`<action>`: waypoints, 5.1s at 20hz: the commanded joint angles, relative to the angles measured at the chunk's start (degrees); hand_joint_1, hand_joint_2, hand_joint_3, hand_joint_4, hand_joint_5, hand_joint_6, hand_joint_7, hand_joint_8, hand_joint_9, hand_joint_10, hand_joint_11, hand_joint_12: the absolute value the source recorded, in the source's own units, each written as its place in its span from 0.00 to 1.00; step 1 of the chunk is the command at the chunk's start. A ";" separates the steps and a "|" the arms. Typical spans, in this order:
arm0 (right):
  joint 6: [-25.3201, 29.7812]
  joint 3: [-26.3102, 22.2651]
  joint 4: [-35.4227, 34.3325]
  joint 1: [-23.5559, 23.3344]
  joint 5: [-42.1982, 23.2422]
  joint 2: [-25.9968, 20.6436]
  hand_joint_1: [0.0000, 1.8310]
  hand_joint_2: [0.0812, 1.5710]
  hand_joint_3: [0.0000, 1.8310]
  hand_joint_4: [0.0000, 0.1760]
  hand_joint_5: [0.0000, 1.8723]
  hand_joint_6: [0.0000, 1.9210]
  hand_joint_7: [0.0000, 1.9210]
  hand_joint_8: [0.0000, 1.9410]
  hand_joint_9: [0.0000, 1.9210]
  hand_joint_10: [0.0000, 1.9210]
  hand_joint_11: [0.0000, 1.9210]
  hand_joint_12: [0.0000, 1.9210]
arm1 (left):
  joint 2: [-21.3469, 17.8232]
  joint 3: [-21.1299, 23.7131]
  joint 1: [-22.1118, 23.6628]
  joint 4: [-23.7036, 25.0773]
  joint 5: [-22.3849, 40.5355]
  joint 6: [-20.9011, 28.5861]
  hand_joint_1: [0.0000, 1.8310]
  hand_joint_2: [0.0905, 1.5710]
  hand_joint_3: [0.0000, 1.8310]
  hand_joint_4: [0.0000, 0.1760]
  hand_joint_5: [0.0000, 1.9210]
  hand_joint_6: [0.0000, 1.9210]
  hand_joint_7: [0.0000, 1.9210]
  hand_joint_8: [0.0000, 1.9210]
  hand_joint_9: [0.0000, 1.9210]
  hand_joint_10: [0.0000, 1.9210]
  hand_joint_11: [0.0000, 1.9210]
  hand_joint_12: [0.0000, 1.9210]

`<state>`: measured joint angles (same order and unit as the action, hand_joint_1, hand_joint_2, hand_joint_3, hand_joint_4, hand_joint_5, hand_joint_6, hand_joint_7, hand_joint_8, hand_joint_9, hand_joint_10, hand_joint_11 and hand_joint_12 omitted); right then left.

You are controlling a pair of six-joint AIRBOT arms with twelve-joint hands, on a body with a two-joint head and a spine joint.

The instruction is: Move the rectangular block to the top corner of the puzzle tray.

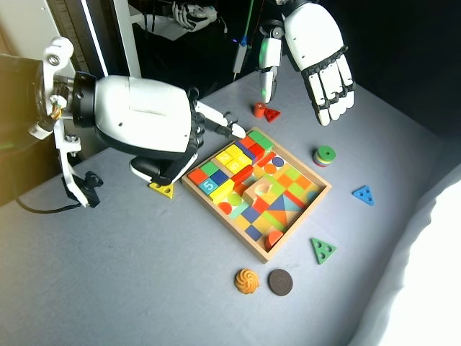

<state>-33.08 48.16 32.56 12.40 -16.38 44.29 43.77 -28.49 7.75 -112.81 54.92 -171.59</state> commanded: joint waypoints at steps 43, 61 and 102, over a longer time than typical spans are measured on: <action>40.28 24.44 54.74 -7.48 -7.95 24.36 0.65 0.80 0.00 0.00 0.19 0.31 0.79 1.00 0.89 1.00 0.97 1.00 | -0.71 0.27 0.84 4.54 0.37 -0.18 0.00 0.71 0.00 0.00 0.05 0.00 0.06 0.00 0.06 0.00 0.00 0.14; 43.27 26.13 61.13 -9.71 -7.99 27.52 0.59 0.84 0.01 0.00 0.13 0.00 0.77 1.00 0.87 1.00 0.95 1.00 | -0.71 0.27 0.84 4.59 0.37 -0.18 0.00 0.71 0.00 0.00 0.04 0.00 0.04 0.00 0.04 0.00 0.00 0.10; 52.92 28.09 73.06 -8.43 -8.74 28.23 0.60 0.83 0.00 0.00 0.15 0.01 0.77 1.00 0.88 1.00 0.96 1.00 | -0.71 0.26 0.84 4.57 0.30 -0.18 0.00 0.72 0.00 0.00 0.02 0.00 0.01 0.00 0.00 0.00 0.00 0.00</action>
<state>19.66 76.44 107.15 4.19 -25.43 73.19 43.77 -28.51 7.75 -112.75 55.46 -171.59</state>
